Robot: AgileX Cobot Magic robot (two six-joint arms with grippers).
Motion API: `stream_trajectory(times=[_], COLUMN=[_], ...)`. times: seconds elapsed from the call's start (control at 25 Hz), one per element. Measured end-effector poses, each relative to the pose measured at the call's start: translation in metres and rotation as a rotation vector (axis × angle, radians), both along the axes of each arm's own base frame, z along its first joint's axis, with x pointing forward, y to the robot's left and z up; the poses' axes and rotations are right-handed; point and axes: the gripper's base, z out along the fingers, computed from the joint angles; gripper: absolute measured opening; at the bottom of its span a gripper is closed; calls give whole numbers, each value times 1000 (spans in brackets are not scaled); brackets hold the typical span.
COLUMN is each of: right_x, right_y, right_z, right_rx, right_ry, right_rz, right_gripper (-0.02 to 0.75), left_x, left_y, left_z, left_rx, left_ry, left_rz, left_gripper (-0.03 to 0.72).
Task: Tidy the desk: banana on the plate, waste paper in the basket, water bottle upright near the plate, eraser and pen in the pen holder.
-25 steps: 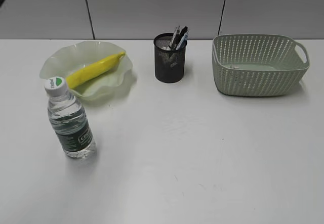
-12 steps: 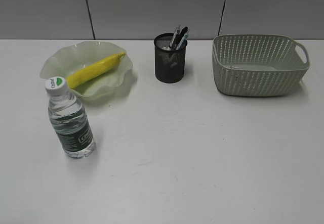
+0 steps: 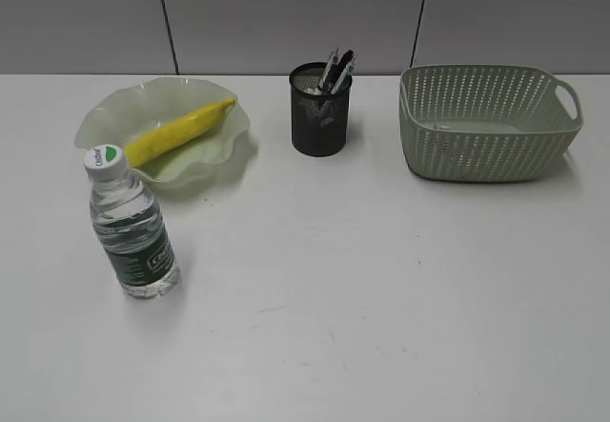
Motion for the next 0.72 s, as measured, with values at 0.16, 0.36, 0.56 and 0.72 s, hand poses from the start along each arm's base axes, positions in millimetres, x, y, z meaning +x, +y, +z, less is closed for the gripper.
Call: stream_trajectory(times=[0.16,0.36,0.56,0.72], right_x=[0,0,-1,-6], right_y=[0,0,0,-1], right_z=[0,0,0,0], right_rx=[0,1,1,9], right_ry=[0,1,0,-22], right_rz=[0,-34,-323,-534], right_gripper=[423,423,423,423], left_x=[0,0,0,0], left_y=[0,0,-1,-3], left_z=[0,0,0,0], left_rx=[1,0,0,-5], left_ry=[0,-1,-3,-14], left_rz=[0,1,63,270], left_gripper=[460,455,424,404])
